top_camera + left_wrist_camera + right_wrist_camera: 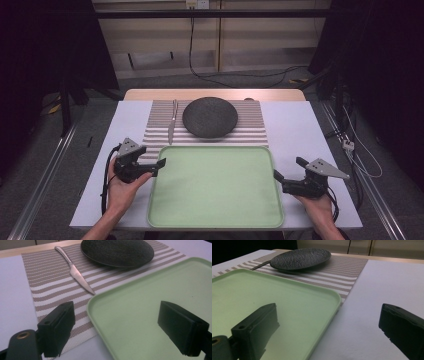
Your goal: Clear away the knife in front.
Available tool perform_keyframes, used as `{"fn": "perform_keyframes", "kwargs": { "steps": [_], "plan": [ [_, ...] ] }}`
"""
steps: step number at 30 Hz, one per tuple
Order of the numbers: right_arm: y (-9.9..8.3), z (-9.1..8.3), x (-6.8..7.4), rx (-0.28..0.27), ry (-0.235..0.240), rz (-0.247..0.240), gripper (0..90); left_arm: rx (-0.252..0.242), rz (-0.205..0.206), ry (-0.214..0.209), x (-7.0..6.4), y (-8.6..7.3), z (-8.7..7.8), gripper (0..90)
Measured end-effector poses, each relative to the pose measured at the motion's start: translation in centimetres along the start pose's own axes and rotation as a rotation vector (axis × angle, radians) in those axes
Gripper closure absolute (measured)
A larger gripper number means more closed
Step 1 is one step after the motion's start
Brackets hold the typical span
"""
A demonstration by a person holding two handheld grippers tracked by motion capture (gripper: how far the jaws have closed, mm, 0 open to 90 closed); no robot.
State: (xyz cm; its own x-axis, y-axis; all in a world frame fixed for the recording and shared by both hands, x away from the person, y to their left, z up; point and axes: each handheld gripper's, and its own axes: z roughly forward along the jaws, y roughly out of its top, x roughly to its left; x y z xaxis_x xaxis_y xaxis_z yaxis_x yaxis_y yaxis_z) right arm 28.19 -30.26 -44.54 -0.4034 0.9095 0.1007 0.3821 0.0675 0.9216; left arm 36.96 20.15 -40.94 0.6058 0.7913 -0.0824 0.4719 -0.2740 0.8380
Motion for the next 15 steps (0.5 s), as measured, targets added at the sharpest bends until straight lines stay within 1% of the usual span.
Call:
{"fn": "perform_keyframes", "kwargs": {
  "steps": [4,7,11,13,15],
  "plan": [
    [0.0,0.1,0.0,0.003,0.003,0.002,2.7,0.0,-0.006,0.007,0.5,0.4,0.3,13.8],
    [0.0,0.0,0.0,0.002,0.005,0.001,2.6,0.014,-0.004,0.01,0.8,0.9,1.1,13.9],
    [0.0,0.1,-0.1,0.007,0.004,0.001,2.6,0.028,0.0,0.009,1.0,1.4,1.7,13.9],
    [0.0,0.1,-0.1,0.009,0.005,0.003,2.6,0.023,-0.008,0.011,1.2,1.8,2.0,13.9],
    [0.0,0.1,-0.1,0.011,0.004,0.002,2.6,0.028,-0.008,0.022,1.5,2.3,2.3,14.0]
  ]
}}
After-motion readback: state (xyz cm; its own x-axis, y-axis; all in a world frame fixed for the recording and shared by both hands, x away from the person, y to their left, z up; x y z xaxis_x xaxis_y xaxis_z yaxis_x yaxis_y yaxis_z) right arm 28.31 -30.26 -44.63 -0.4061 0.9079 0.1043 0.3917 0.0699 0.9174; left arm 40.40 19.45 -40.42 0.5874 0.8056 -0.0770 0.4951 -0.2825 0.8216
